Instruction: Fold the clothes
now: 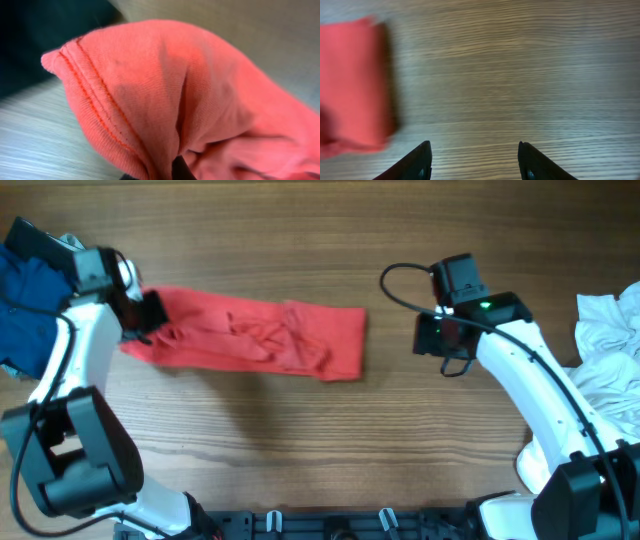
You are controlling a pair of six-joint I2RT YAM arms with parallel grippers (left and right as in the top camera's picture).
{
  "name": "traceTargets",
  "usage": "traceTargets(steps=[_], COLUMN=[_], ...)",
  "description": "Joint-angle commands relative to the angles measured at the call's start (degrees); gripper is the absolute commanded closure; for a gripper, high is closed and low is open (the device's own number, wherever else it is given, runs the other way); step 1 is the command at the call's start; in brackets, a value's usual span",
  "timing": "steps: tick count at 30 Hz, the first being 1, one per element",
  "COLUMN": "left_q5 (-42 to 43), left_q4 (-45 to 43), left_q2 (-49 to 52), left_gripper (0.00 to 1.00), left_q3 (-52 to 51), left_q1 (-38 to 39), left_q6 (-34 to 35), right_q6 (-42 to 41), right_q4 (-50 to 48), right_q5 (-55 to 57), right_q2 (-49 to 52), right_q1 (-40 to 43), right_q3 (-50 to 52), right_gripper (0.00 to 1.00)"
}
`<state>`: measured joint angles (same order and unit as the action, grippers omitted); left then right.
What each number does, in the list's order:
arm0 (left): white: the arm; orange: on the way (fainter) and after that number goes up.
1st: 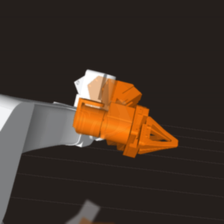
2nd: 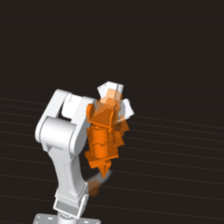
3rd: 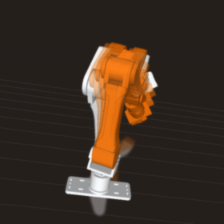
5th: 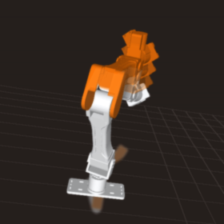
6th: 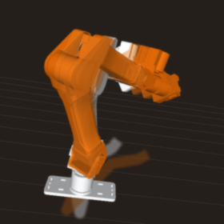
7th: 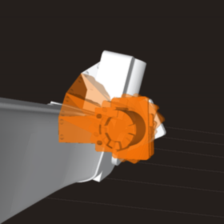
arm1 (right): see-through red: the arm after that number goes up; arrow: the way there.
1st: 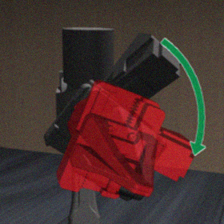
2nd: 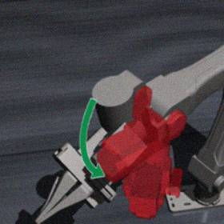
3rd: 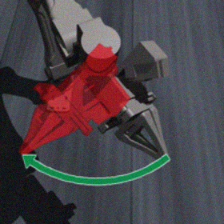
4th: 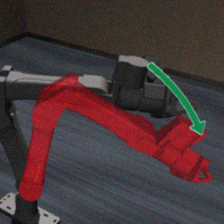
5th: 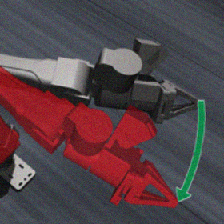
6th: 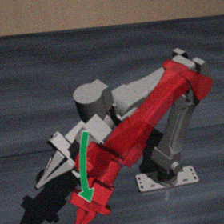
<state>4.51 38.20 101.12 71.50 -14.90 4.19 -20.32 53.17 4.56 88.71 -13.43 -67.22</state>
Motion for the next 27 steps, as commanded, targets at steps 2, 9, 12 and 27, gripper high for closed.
traceTargets(steps=[2, 9, 12, 27], left_q5=[3.8, 10.1, 10.0, 5.0], left_q4=[6.3, 11.8, 11.6, 12.7], left_q2=[-2.2, -2.1, -2.0, 5.2], left_gripper=[0.96, 0.96, 0.96, 0.88], left_q3=[10.4, 12.1, 12.1, 12.1], left_q1=[2.5, 18.4, 26.9, 45.7], left_q6=[0.8, 3.9, 5.2, 5.7], right_q6=[2.2, 2.1, 2.1, 2.3], right_q4=[0.4, 0.5, 0.8, 1.2], right_q5=[1.9, 1.0, 1.0, 1.0], right_q2=[0.3, 0.3, 0.3, 0.4], right_q1=[2.2, 2.2, 2.2, 2.2], right_q3=[-0.2, -0.2, 0.0, 2.4], right_gripper=[0.44, 0.44, 0.44, 0.43])
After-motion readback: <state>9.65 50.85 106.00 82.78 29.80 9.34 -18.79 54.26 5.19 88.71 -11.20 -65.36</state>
